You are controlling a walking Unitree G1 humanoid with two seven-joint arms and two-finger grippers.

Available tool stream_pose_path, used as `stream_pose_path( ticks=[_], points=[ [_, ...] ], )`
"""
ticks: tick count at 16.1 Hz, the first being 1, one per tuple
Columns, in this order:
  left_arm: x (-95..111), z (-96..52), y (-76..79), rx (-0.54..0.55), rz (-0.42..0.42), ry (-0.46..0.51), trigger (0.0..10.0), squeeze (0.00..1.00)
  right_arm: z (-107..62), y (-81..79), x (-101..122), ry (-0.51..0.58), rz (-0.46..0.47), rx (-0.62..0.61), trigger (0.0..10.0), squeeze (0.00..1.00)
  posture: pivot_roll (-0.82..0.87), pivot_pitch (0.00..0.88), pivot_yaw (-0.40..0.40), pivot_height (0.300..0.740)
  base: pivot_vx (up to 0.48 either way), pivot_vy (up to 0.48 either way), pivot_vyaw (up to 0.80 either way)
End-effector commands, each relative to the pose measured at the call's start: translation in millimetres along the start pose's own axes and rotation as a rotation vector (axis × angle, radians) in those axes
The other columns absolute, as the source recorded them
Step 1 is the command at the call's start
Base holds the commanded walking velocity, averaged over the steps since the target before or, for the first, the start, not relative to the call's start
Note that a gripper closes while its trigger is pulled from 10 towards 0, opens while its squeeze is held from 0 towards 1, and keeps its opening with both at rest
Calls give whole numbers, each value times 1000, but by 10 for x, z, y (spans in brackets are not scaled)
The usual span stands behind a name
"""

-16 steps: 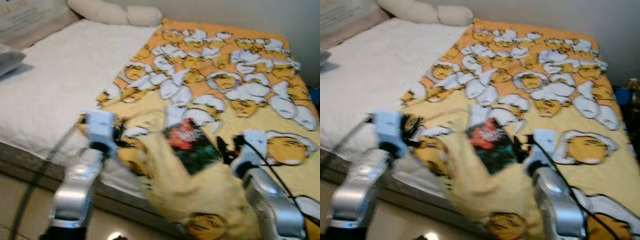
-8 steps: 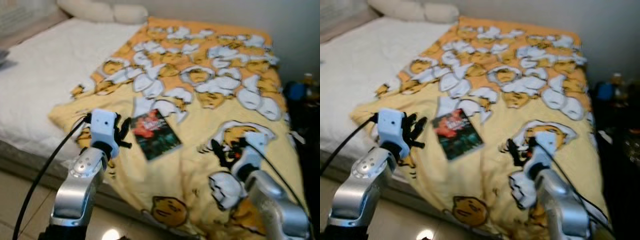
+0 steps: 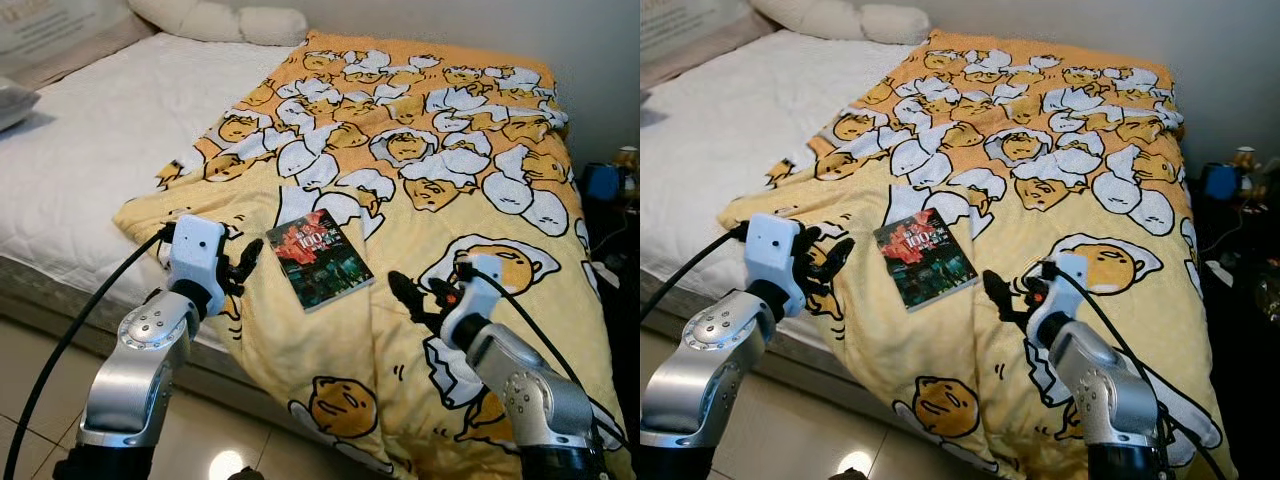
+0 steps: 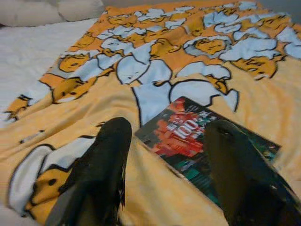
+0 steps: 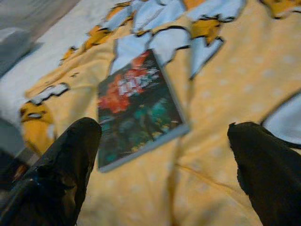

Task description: Clean up the room

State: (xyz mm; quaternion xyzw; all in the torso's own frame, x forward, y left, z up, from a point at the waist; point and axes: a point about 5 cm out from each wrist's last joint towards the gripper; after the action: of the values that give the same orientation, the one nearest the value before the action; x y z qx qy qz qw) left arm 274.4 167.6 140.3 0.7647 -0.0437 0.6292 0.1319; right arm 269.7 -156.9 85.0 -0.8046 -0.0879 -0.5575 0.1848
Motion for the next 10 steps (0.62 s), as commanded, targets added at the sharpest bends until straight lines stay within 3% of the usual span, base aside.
stream_pose_path(
  ticks=[1,3,8,10],
  points=[
    [63,15,17,1,29,26,10000,1000,5,-26,75,25,-21,33,10000,1000,48,0,22,740,0,0,0],
    [72,3,72,-10,-12,55,10000,1000,-16,-97,86,36,-76,96,10000,1000,48,0,21,740,0,0,800],
    [67,14,164,-51,-7,57,10000,1000,-35,-132,48,21,-138,115,10000,1000,44,0,24,740,404,0,800],
    [58,12,164,-51,-5,52,10000,1000,-31,-77,11,-13,-158,57,10000,1000,45,0,24,740,429,0,0]
  ],
)
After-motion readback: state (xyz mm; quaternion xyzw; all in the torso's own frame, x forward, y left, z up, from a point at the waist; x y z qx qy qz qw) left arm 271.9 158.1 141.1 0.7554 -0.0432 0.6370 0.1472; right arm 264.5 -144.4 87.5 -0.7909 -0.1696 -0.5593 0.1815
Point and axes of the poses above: a point about 5 cm out from each wrist's last joint towards the gripper, its own z axis pointing out of the wrist towards the gripper, its own x axis along the axis of the wrist's last joint, y = z × x, and after that the axes turned 15 degrees about -z, right-handed
